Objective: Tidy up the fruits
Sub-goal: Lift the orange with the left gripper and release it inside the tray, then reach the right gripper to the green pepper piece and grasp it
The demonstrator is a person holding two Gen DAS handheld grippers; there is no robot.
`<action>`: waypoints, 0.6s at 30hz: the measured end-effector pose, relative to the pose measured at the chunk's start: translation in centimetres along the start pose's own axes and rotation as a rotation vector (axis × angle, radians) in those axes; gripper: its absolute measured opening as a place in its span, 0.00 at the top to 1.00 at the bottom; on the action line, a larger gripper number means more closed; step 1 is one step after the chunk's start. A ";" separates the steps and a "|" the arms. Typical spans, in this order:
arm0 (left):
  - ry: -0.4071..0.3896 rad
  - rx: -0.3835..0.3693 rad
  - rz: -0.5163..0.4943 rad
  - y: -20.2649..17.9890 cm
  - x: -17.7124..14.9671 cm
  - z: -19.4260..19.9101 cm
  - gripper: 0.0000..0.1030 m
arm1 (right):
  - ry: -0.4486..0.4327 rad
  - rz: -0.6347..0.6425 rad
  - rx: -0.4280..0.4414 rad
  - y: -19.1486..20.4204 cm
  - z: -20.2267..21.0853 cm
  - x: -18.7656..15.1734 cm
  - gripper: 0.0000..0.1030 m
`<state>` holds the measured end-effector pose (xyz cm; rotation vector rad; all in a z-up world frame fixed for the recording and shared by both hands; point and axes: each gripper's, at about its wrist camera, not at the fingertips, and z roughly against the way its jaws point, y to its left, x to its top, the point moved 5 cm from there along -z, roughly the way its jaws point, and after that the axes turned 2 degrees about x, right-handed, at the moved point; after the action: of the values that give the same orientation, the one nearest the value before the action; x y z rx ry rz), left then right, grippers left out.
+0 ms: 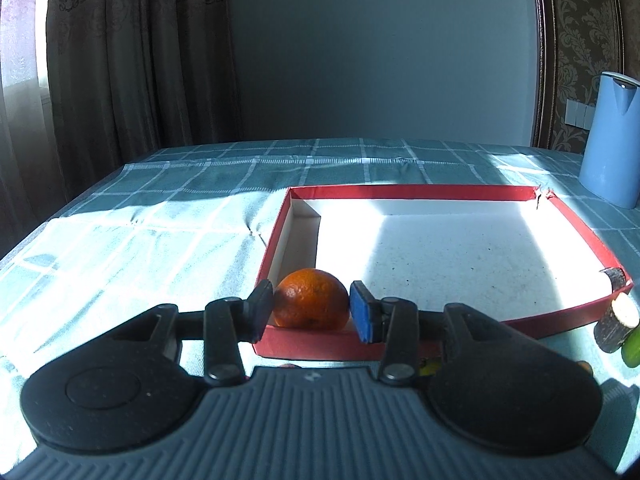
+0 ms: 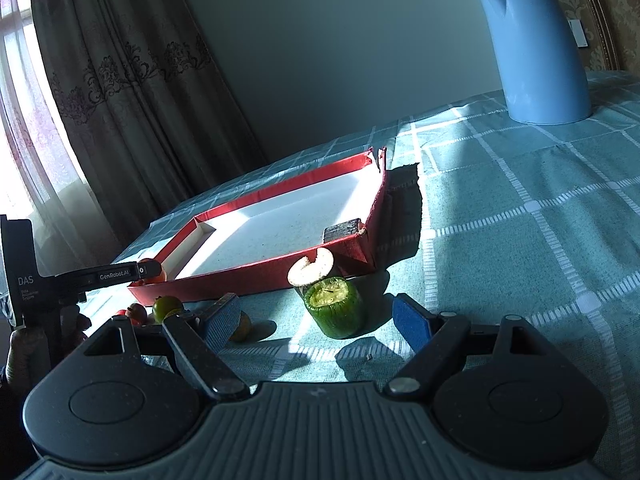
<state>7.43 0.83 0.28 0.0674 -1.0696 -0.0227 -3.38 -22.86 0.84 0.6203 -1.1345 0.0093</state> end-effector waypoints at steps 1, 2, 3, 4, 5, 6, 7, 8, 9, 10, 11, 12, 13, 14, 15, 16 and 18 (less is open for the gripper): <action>-0.010 -0.001 0.007 0.2 -0.1 0.4 0.59 | 0.000 -0.001 0.000 0.0 0.0 0.0 0.19; -0.023 -0.005 0.013 0.3 -0.2 1.0 0.50 | 0.000 -0.001 0.000 0.0 0.0 0.0 0.19; -0.044 -0.010 0.024 0.5 -0.2 1.9 0.44 | 0.000 -0.001 0.000 0.0 0.0 0.0 0.19; -0.061 -0.015 0.032 0.7 -0.4 2.7 0.26 | 0.000 -0.001 -0.001 0.0 0.0 0.0 0.19; -0.078 -0.022 0.040 0.8 -0.5 3.6 0.09 | 0.001 0.000 -0.001 0.0 0.0 0.0 0.19; -0.103 -0.027 0.043 0.9 -0.7 4.5 0.07 | 0.002 0.000 -0.002 -0.1 0.0 0.0 0.19; -0.123 -0.030 0.039 1.0 -0.9 5.3 0.07 | 0.004 0.000 -0.004 -0.1 0.0 0.0 0.19; -0.134 -0.035 0.031 1.0 -1.1 6.0 0.07 | 0.004 -0.001 -0.004 -0.1 0.0 0.0 0.19; -0.141 -0.046 0.024 1.1 -1.4 6.7 0.05 | 0.004 0.000 -0.003 -0.2 0.0 0.0 0.19; -0.142 -0.053 0.021 1.2 -1.8 7.2 0.02 | 0.004 0.000 -0.003 -0.2 0.0 0.0 0.19; -0.144 -0.051 0.019 1.3 -2.1 7.5 0.00 | 0.004 0.001 -0.003 -0.2 0.0 0.0 0.19; -0.146 -0.043 0.017 1.4 -2.3 7.6 0.00 | 0.004 0.003 -0.003 -0.2 0.0 0.1 0.19; -0.140 -0.033 0.013 1.5 -2.6 7.6 0.00 | 0.005 0.006 -0.003 -0.1 -0.1 0.0 0.19; -0.129 -0.034 0.013 1.6 -2.9 7.4 0.00 | 0.007 0.009 -0.003 -0.1 -0.1 0.0 0.19; -0.111 -0.038 0.018 1.7 -3.2 7.1 0.00 | 0.011 0.012 -0.006 0.0 -0.1 0.0 0.19; -0.097 -0.040 0.023 1.8 -3.5 6.8 0.00 | 0.013 0.015 -0.010 0.0 -0.2 0.0 0.19; -0.081 -0.034 0.036 1.9 -3.9 6.4 0.00 | 0.017 0.025 -0.011 0.1 -0.3 0.0 0.19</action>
<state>-0.08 2.67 0.03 0.0165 -1.1510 -0.0114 -3.19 -22.63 0.84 0.5955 -1.1247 0.0298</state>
